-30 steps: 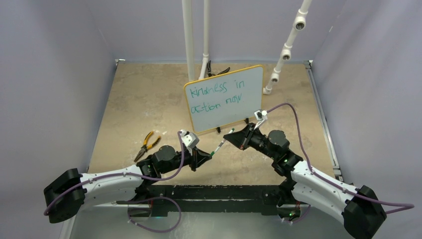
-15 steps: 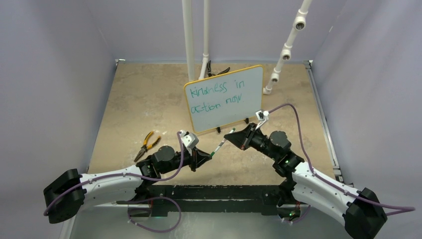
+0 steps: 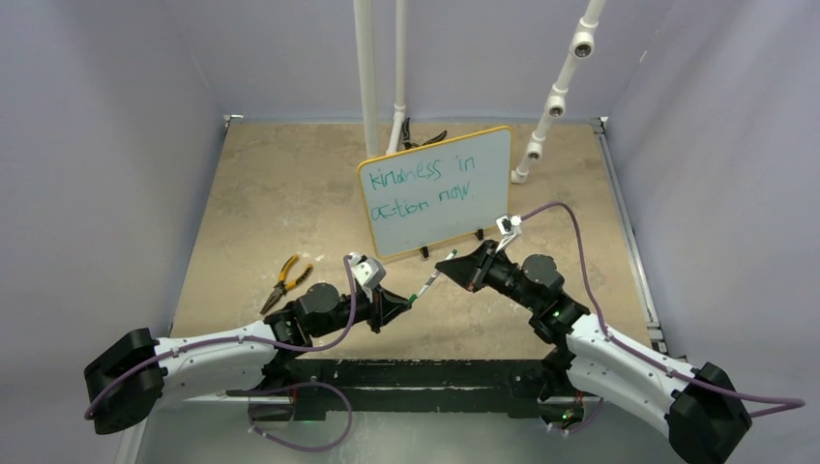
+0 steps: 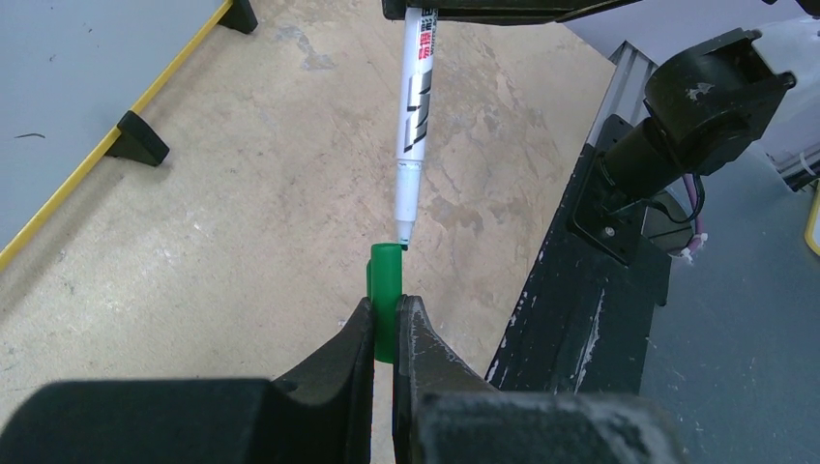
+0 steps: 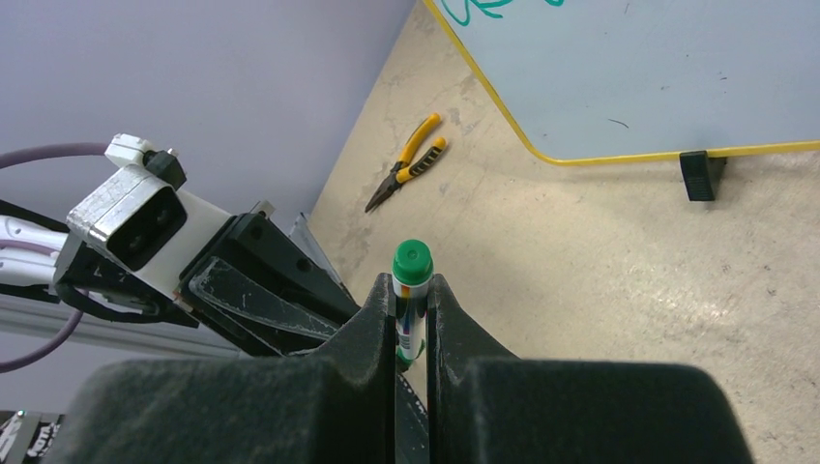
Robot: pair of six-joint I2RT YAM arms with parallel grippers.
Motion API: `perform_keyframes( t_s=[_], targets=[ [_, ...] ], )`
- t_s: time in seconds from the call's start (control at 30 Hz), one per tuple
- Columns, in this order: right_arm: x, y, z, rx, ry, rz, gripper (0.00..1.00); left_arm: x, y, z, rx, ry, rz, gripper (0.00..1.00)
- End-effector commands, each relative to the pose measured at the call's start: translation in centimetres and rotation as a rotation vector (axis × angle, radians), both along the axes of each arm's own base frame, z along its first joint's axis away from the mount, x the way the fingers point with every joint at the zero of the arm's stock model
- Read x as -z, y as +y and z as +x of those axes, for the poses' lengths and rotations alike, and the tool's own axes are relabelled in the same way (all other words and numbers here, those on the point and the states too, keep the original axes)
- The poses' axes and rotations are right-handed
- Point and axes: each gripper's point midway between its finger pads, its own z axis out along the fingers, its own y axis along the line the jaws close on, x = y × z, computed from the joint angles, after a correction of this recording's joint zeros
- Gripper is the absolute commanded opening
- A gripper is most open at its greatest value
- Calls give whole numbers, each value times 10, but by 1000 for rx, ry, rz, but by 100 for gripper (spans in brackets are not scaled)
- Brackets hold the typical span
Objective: Write a sentence on the whiteboard
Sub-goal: Insert the whiteboard marker without the cap into the pen cap.
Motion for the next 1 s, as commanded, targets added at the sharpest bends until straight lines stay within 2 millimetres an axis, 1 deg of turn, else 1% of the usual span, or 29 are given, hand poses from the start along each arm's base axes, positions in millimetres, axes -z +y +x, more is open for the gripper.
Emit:
perform_keyframes(
  t_s=[0.0, 0.17, 0.67, 0.97],
  targets=[
    [-11, -3, 1, 23, -18, 43, 0, -13, -4, -4, 19, -12, -56, 0],
    [-13, -5, 1, 33, -17, 51, 0, -13, -4, -4, 21, -12, -57, 0],
    [-10, -3, 4, 39, -6, 59, 0, -15, -4, -4, 21, -15, -62, 0],
    [-3, 2, 1, 4, 7, 44, 0, -16, -4, -4, 19, -20, -62, 0]
  ],
)
